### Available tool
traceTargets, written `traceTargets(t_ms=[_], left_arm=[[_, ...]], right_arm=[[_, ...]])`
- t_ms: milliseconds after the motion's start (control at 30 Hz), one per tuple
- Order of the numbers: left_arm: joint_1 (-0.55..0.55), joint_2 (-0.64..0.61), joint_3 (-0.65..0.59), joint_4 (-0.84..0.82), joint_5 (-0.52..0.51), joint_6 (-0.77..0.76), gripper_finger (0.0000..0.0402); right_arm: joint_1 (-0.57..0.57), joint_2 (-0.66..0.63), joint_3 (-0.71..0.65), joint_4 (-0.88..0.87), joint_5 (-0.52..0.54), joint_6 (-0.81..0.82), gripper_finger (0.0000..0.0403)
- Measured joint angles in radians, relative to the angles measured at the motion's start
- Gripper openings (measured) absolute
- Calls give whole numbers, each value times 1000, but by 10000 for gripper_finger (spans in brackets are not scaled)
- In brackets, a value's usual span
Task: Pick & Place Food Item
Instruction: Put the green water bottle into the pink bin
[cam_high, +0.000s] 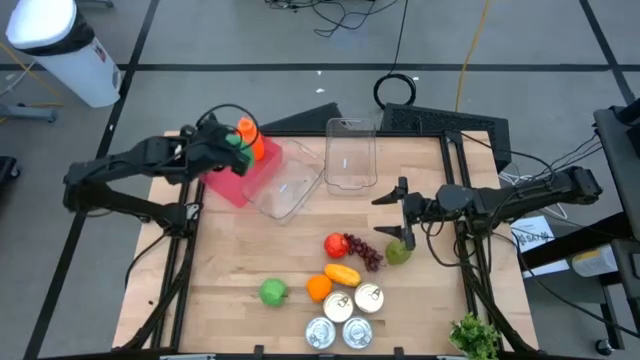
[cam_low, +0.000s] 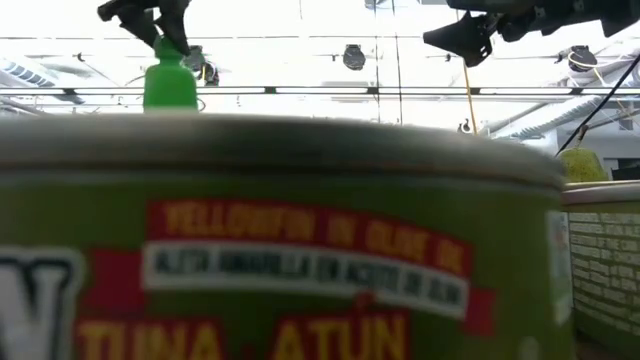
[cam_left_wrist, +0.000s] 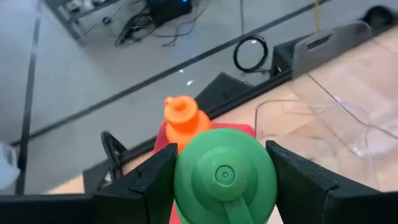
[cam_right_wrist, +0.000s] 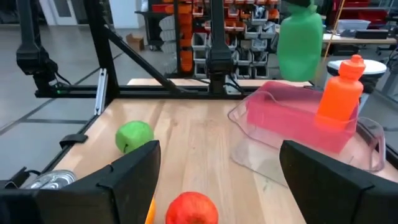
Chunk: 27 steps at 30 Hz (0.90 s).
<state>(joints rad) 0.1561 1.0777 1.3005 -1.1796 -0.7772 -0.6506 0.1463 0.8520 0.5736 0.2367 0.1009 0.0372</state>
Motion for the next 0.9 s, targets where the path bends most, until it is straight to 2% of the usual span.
traceTargets(t_ms=[200,533,700,900], left_arm=[[61,-61,-177,-11,25,-126,220],[154,-131,-447,165,109,-193,220],[170,-126,-505,220,132,-202,220],[171,-127,-510,223,134,-200,226]], right_arm=[[0,0,-1,-2,-1,0,307],[0,1,-1,-2,-1,0,308],[0,1,-1,-2,0,0,308],[0,1,-1,-2,1,0,309]])
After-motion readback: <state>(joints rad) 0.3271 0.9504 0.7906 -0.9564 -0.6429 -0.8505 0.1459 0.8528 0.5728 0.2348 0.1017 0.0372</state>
